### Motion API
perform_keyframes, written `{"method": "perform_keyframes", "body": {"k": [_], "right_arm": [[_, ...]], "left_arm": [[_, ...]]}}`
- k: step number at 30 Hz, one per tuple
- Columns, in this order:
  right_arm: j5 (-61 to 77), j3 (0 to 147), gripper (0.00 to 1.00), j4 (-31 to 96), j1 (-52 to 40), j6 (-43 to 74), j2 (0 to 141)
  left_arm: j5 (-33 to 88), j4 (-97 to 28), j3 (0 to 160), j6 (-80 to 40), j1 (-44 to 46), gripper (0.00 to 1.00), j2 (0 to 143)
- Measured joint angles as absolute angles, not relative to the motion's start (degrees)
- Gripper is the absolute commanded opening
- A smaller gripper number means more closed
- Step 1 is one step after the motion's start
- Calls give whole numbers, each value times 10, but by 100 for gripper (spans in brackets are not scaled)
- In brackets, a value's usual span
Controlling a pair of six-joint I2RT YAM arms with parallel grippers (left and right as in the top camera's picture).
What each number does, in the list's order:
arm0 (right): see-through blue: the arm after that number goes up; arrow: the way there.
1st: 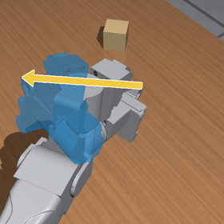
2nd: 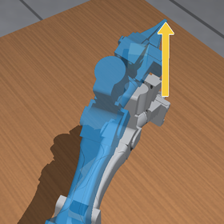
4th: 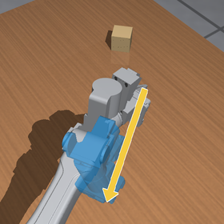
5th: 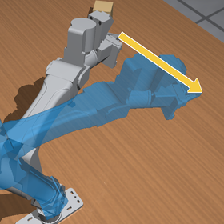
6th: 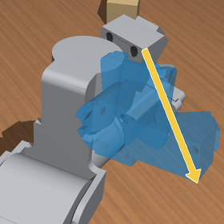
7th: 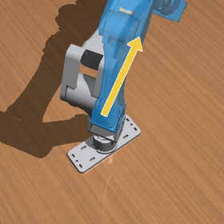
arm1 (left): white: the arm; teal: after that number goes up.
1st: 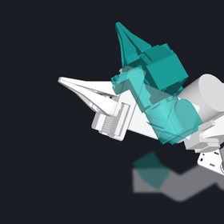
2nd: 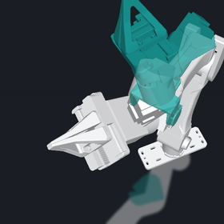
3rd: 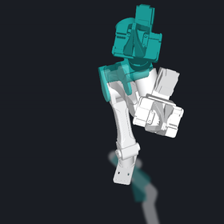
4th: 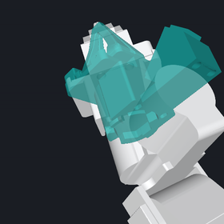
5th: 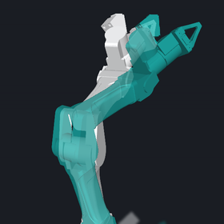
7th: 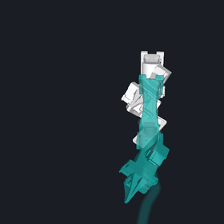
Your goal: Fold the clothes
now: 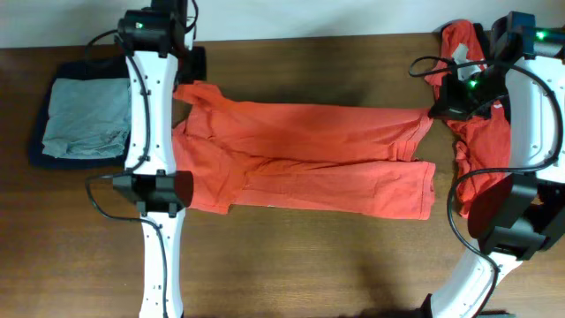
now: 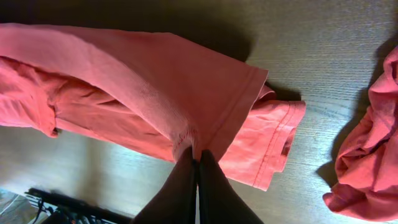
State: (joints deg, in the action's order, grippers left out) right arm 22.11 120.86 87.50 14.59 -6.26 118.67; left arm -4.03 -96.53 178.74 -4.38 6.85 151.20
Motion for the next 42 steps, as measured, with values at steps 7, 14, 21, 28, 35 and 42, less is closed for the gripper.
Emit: {"method": "perform_keyframes", "body": {"k": [7, 14, 21, 28, 35, 42], "right_arm": [[219, 1209, 4, 874, 146, -62, 1187], [208, 1209, 4, 885, 146, -63, 1184], [172, 1209, 4, 921, 146, -64, 1134], [146, 1191, 4, 938, 147, -64, 1113], [141, 1118, 4, 849, 159, -60, 1113], [140, 1051, 4, 727, 159, -55, 1113]], "left_arm": [[-32, -965, 1778, -44, 108, 1, 1506], [-32, -966, 1743, -44, 103, 0, 1506], [-32, -966, 1722, -44, 80, 1, 1485], [-32, -965, 1594, -44, 73, 1, 1425], [-35, -951, 1504, -44, 54, 1, 1420], [-54, -868, 1501, -47, 45, 1, 1420]]}}
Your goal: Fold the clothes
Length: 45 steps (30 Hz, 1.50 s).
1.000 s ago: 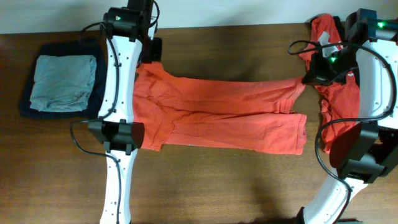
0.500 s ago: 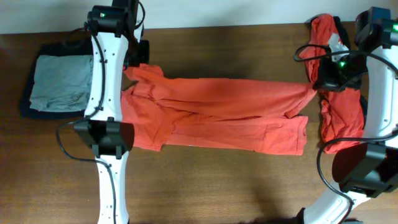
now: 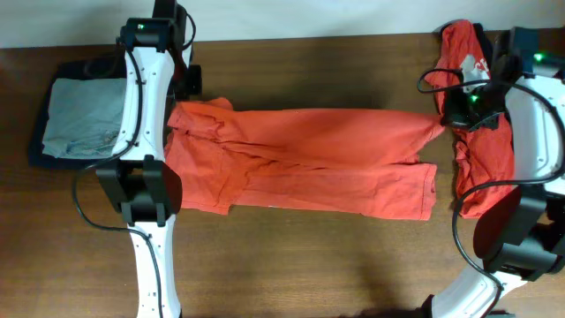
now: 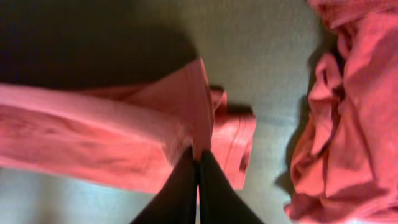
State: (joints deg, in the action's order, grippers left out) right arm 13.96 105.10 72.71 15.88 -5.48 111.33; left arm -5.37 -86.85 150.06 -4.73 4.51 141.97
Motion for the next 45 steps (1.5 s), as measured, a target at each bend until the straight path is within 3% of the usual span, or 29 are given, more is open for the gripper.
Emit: {"method": "perform_keyframes", "body": {"k": [21, 35, 45], "right_arm": [[140, 981, 3, 740, 159, -47, 1113], [153, 924, 4, 686, 159, -46, 1113], [153, 904, 4, 683, 159, -45, 1113]], "left_arm": [[-58, -939, 1491, -57, 54, 1, 1420], [-60, -841, 1271, -57, 54, 1, 1419], [-60, -831, 1247, -57, 54, 2, 1419]]}}
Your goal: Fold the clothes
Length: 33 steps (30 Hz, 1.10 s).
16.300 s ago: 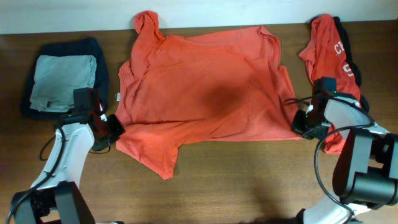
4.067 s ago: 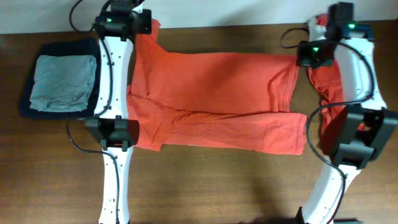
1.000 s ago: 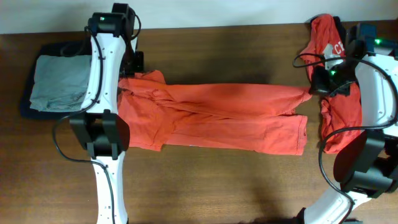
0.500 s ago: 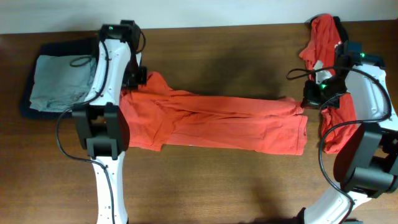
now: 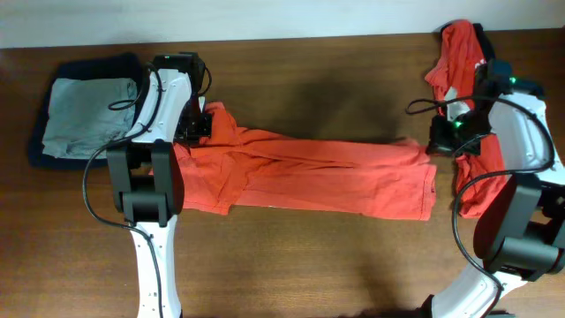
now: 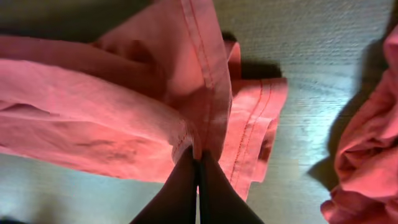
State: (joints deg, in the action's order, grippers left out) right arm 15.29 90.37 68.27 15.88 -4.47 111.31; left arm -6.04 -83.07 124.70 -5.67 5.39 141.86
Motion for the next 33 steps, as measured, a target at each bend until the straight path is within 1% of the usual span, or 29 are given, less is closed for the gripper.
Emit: {"method": "perform_keyframes", "body": {"k": [1, 2, 3, 4, 5, 6, 7, 8, 10, 14, 19, 21, 23, 27, 33], "right_arm": [[153, 897, 4, 681, 159, -45, 1113], [153, 891, 7, 679, 159, -44, 1113], [153, 886, 20, 677, 159, -44, 1113], [153, 881, 25, 674, 159, -44, 1113], [153, 879, 38, 674, 159, -43, 1113], [153, 878, 46, 674, 159, -43, 1113], [153, 878, 50, 674, 159, -43, 1113], [154, 878, 53, 673, 159, -42, 1113], [155, 878, 56, 673, 159, -43, 1113], [155, 878, 58, 674, 159, -38, 1113], [155, 875, 67, 674, 159, -30, 1113], [155, 863, 72, 668, 159, -29, 1113], [155, 850, 75, 651, 159, -29, 1113], [155, 823, 77, 608, 159, -28, 1113], [145, 776, 82, 530, 159, -23, 1113]], "left_arm": [[-60, -831, 1247, -57, 54, 13, 1419], [-60, -830, 1247, -55, 54, 28, 1418], [-61, -830, 1247, -54, 54, 58, 1418], [-60, -829, 1247, -59, 54, 65, 1419], [-60, -828, 1247, -59, 54, 79, 1418], [-60, -826, 1247, -59, 54, 84, 1418], [-60, -824, 1247, -58, 54, 87, 1418], [-60, -822, 1247, -59, 54, 93, 1418], [-61, -818, 1247, -60, 54, 94, 1418], [-60, -819, 1257, -63, 54, 95, 1418], [-60, -822, 1322, -63, 54, 96, 1410], [-60, -821, 1366, -63, 54, 99, 1388], [-60, -822, 1392, -63, 54, 99, 1366], [-60, -819, 1439, -63, 54, 99, 1325], [-62, -811, 1462, -61, 53, 99, 1282]]}}
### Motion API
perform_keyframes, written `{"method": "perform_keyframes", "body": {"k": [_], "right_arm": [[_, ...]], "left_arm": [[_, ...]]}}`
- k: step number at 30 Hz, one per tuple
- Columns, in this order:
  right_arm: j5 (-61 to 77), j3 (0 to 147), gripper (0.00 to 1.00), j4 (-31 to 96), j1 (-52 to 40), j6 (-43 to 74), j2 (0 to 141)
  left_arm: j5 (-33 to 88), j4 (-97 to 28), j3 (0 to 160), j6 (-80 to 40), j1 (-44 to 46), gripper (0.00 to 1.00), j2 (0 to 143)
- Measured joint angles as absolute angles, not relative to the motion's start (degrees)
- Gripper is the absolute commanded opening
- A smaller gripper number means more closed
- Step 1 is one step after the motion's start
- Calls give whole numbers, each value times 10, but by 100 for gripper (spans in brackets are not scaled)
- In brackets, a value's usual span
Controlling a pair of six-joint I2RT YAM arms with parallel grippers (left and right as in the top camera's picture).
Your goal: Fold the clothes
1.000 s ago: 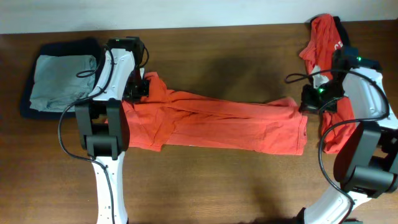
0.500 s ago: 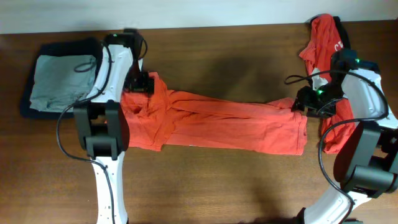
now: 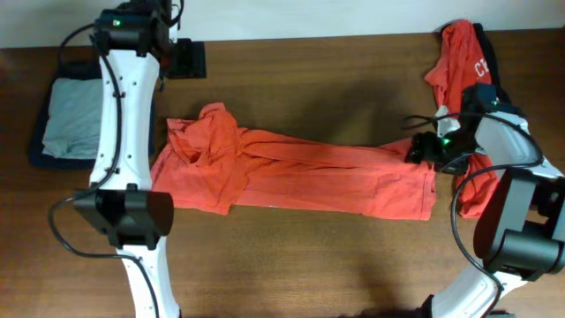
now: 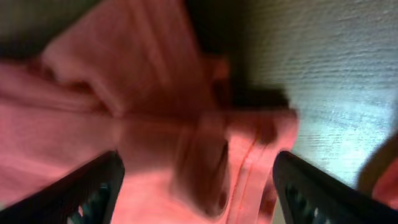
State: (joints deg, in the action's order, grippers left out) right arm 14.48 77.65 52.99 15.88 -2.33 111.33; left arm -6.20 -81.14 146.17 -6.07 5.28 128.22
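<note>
An orange garment (image 3: 300,172) lies in a long band across the table, its far half laid over the near half. Its left end (image 3: 205,128) is bunched and wrinkled. My right gripper (image 3: 422,148) is low over the garment's right end, open. In the blurred right wrist view the right gripper (image 4: 202,193) has its fingers (image 4: 93,186) wide apart, with orange cloth (image 4: 155,124) under them and nothing gripped. My left gripper (image 3: 185,58) is at the back left, clear of the garment, with nothing in it.
A folded grey garment (image 3: 84,115) rests on a dark blue one (image 3: 40,146) at the far left. A heap of red clothes (image 3: 461,49) lies at the back right, running down beside the right arm (image 3: 508,146). The brown wooden table (image 3: 309,265) shows in front.
My right gripper was shut on the garment's right end and is now open over it. My left gripper has let go of the left end and now sits farther back, off the cloth.
Both grippers first held the garment's far edge at its two ends, shut. Then the edge was held higher and stretched out. Later that edge lay nearer the front over the near half. Now both ends are released and the garment lies folded lengthwise.
</note>
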Motion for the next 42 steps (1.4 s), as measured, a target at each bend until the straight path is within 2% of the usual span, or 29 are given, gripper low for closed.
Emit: {"method": "perform_keyframes", "body": {"k": [14, 16, 18, 20, 22, 32, 42], "right_arm": [[103, 687, 80, 462, 159, -2, 1098], [103, 681, 71, 462, 159, -2, 1095], [104, 674, 52, 463, 159, -1, 1092], [109, 667, 21, 462, 159, 0, 1089], [117, 661, 4, 460, 160, 7, 1089], [162, 665, 4, 424, 173, 43, 1096], [194, 811, 4, 507, 253, 18, 1112]], "left_arm": [[-63, -815, 1461, -54, 35, 99, 1281], [-63, -816, 1462, -54, 35, 99, 1281], [-63, -816, 1461, -54, 36, 99, 1281], [-63, -817, 1462, -54, 35, 99, 1281], [-63, -817, 1461, -54, 36, 99, 1281], [-63, -818, 1461, -54, 36, 99, 1281], [-60, -813, 1461, -54, 36, 99, 1281]]}}
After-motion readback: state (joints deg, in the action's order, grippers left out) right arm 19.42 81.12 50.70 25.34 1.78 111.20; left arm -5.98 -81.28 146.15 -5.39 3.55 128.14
